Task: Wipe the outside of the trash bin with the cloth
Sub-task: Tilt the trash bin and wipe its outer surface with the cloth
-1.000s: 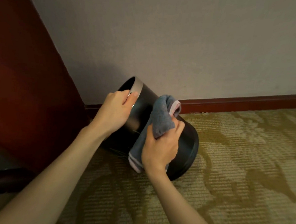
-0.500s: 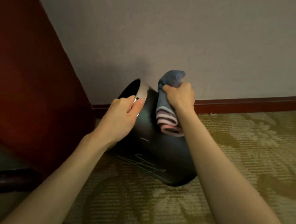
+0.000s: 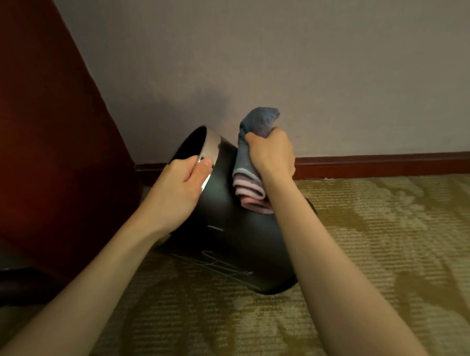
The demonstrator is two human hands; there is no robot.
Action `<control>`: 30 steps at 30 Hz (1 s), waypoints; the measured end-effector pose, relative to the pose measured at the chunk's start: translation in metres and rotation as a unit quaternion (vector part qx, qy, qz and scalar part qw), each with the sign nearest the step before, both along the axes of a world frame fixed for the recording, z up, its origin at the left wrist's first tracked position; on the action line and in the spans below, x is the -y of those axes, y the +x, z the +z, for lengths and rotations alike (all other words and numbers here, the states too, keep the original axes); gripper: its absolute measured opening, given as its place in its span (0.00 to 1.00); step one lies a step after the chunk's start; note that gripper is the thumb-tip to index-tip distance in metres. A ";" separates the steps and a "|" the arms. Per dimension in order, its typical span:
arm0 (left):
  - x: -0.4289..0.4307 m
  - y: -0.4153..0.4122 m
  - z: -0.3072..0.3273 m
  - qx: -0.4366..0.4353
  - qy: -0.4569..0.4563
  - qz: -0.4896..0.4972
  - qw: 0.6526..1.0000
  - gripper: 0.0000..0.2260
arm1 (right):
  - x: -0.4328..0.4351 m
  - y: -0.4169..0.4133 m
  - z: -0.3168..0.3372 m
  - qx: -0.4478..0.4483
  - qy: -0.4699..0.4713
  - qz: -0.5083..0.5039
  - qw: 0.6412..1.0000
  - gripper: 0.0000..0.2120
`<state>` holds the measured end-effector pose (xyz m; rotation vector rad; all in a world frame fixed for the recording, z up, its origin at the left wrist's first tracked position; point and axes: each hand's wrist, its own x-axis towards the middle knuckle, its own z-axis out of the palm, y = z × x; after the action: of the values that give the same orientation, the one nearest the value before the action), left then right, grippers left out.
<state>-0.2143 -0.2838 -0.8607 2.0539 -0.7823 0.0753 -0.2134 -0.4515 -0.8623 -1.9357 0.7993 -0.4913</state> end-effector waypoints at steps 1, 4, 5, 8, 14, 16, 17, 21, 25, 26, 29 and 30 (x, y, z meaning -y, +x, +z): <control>0.002 0.000 0.001 -0.011 -0.002 -0.002 1.000 0.18 | -0.006 -0.007 0.002 0.015 0.000 -0.011 1.000 0.12; 0.008 0.005 0.004 -0.024 0.002 0.009 1.000 0.18 | -0.030 -0.026 0.000 0.079 0.003 -0.070 0.994 0.13; 0.011 0.008 0.005 -0.033 -0.001 0.013 0.999 0.19 | -0.039 -0.033 -0.002 0.109 0.004 -0.088 0.990 0.12; 0.016 0.017 0.005 -0.061 -0.019 0.027 0.998 0.20 | -0.068 -0.052 -0.013 0.189 0.004 -0.102 0.977 0.12; 0.019 0.031 0.006 -0.093 -0.045 0.051 0.993 0.21 | -0.103 -0.060 -0.036 0.225 0.002 -0.088 0.970 0.15; 0.017 0.035 0.005 -0.101 -0.046 0.052 0.992 0.20 | -0.101 -0.058 -0.037 0.231 -0.017 -0.075 0.970 0.15; 0.016 0.036 0.004 -0.103 -0.049 0.052 0.992 0.20 | -0.097 -0.057 -0.037 0.234 -0.031 -0.067 0.970 0.15; 0.011 0.040 0.001 -0.103 -0.057 0.054 0.992 0.21 | -0.084 -0.057 -0.039 0.223 -0.126 -0.027 0.966 0.20; 0.000 0.047 -0.002 -0.078 -0.041 0.060 0.994 0.22 | -0.069 -0.066 -0.054 0.178 -0.211 0.001 0.961 0.23; -0.004 0.049 -0.003 -0.078 -0.039 0.066 0.994 0.21 | -0.064 -0.068 -0.059 0.165 -0.224 0.002 0.961 0.23; -0.017 0.057 -0.007 -0.094 -0.041 0.090 0.991 0.20 | -0.049 -0.076 -0.073 0.124 -0.246 -0.012 0.961 0.22; -0.021 0.059 -0.009 -0.101 -0.040 0.099 0.989 0.20 | -0.043 -0.079 -0.078 0.108 -0.251 -0.020 0.962 0.22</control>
<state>-0.1557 -0.2632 -0.8697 2.0195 -0.4422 0.0102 -0.2925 -0.4082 -0.9400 -2.2747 0.6098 -0.9899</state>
